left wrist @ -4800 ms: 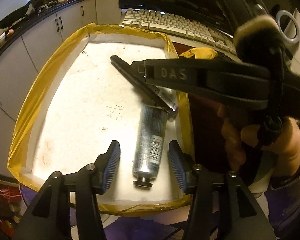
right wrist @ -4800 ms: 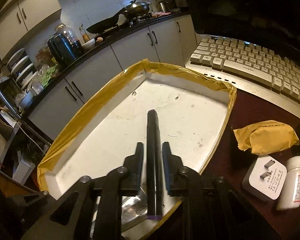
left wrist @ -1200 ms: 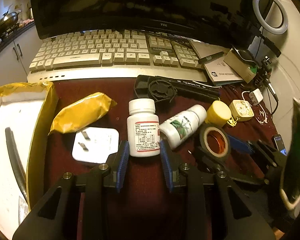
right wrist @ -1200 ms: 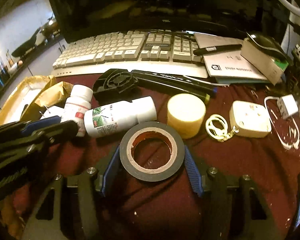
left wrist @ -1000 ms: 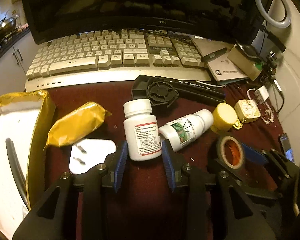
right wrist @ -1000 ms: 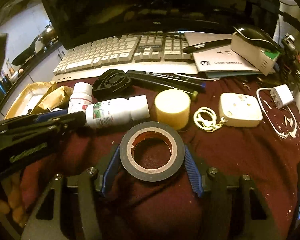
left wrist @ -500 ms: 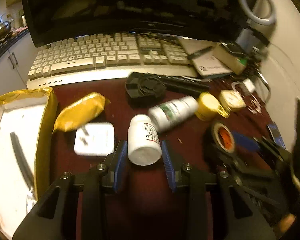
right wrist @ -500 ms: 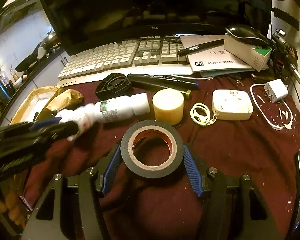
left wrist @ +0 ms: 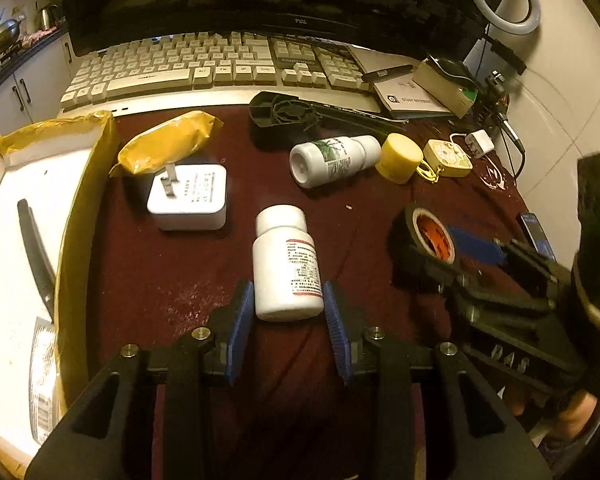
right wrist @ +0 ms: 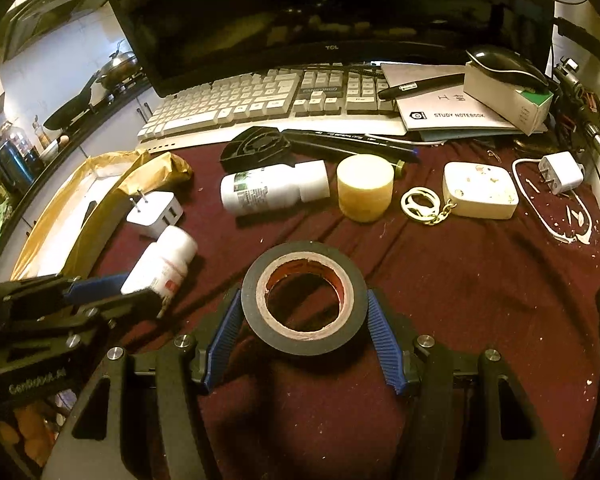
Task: Organize rigid objects
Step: 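Grasp the black tape roll with the right tool while the left tool lifts the bottle, then carry the bottle and tape over the tray, opening the right tool to drop the tape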
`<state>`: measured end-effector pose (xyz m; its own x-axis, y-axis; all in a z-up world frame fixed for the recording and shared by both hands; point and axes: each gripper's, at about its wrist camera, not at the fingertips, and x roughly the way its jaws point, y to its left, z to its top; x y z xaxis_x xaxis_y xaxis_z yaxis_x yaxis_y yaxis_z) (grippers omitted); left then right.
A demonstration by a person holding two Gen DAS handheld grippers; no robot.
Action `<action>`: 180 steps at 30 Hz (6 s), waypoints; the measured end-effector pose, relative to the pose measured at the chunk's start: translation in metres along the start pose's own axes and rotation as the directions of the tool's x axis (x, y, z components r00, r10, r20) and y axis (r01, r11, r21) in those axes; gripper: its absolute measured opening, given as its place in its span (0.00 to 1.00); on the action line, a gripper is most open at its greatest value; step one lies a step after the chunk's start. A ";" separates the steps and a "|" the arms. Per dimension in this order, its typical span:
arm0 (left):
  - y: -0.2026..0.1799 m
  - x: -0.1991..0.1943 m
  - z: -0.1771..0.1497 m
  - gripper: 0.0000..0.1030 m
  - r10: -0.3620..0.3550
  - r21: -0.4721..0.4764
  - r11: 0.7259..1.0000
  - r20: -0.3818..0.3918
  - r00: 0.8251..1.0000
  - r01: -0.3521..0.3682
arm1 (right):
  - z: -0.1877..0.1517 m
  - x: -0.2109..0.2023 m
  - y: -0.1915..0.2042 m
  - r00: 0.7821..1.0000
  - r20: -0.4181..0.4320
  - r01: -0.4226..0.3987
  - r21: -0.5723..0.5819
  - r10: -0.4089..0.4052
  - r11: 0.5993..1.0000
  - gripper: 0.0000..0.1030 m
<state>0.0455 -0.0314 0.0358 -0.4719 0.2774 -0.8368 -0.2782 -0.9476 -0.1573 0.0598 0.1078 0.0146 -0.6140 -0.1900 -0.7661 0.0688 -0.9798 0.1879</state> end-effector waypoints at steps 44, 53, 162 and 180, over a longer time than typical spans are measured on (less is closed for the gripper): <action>0.016 -0.027 -0.015 0.32 -0.053 -0.055 0.997 0.089 0.995 0.058 | -0.003 -0.007 0.021 1.000 0.009 0.001 -0.028 -0.001 1.000 0.55; 0.018 -0.015 -0.023 0.32 -0.064 -0.057 0.996 0.005 0.998 0.064 | -0.003 -0.008 0.023 1.000 0.011 -0.004 -0.028 0.004 1.000 0.55; 0.170 -0.066 -0.067 0.32 0.110 -0.282 0.954 0.011 0.994 -0.103 | 0.082 0.120 0.256 0.967 -0.148 -0.254 -0.512 0.207 0.821 0.55; 0.173 -0.067 -0.069 0.32 0.096 -0.330 0.941 0.037 0.995 -0.079 | 0.087 0.088 0.236 0.954 -0.101 -0.297 -0.419 0.281 0.858 0.64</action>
<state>0.0862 -0.2243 0.0284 -0.5268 0.1905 -0.8283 0.0514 -0.9656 -0.2548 -0.0462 -0.1344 0.0448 -0.4877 -0.4630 -0.7402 0.5708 -0.8106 0.1309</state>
